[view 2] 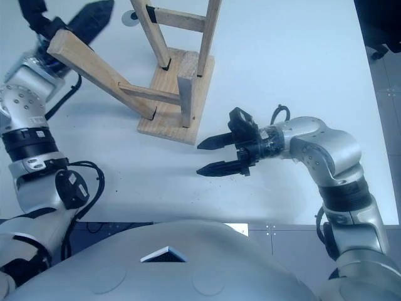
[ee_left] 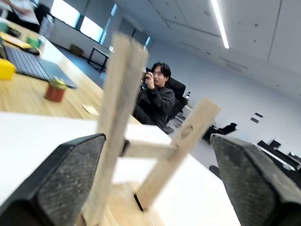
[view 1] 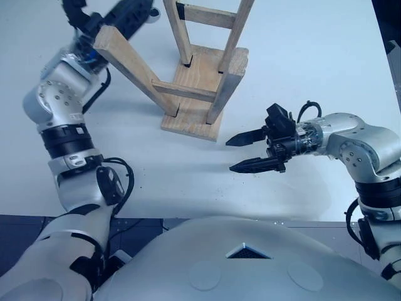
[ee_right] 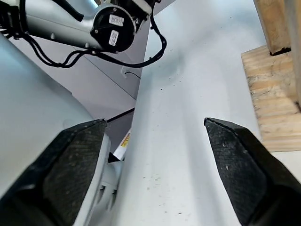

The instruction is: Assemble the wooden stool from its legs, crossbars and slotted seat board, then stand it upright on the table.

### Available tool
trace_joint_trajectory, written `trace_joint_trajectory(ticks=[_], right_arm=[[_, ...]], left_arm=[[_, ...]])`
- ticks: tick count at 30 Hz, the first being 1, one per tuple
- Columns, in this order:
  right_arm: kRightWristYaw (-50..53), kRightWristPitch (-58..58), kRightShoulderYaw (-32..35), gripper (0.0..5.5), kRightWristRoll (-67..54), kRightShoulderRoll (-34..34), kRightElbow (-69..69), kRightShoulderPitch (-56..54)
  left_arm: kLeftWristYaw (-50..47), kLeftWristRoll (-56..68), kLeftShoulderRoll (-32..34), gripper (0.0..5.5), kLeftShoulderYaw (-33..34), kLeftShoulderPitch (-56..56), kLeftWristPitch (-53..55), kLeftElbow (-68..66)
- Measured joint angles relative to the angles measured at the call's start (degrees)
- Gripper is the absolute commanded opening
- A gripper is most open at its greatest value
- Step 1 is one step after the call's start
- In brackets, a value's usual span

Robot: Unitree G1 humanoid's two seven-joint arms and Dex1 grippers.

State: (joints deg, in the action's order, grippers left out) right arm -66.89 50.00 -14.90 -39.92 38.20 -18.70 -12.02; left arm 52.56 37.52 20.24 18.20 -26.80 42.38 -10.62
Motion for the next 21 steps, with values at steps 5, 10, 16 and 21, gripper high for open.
trace_joint_trajectory(ticks=[5, 10, 16, 21], right_arm=[[6.87, -8.34, -1.43, 3.81, 8.91, -4.18, 6.21, -2.68], [16.17, -16.12, 0.95, 3.81, 16.97, -8.62, 15.41, -7.83], [17.61, -17.19, 1.45, 3.81, 18.13, -8.6, 15.99, -7.35], [17.11, -15.77, 3.81, 3.81, 17.31, -7.66, 11.73, -4.61]], left_arm=[[11.59, 2.49, 6.93, 4.12, -12.46, 10.69, 4.81, 15.8], [3.75, -0.95, 4.98, 4.12, -14.56, 13.16, 1.45, 17.93], [-9.84, 0.58, 0.18, 4.12, -10.12, 12.97, 0.05, 24.8], [-18.53, 5.9, 0.12, 4.12, -5.26, 8.07, 2.34, 33.6]])
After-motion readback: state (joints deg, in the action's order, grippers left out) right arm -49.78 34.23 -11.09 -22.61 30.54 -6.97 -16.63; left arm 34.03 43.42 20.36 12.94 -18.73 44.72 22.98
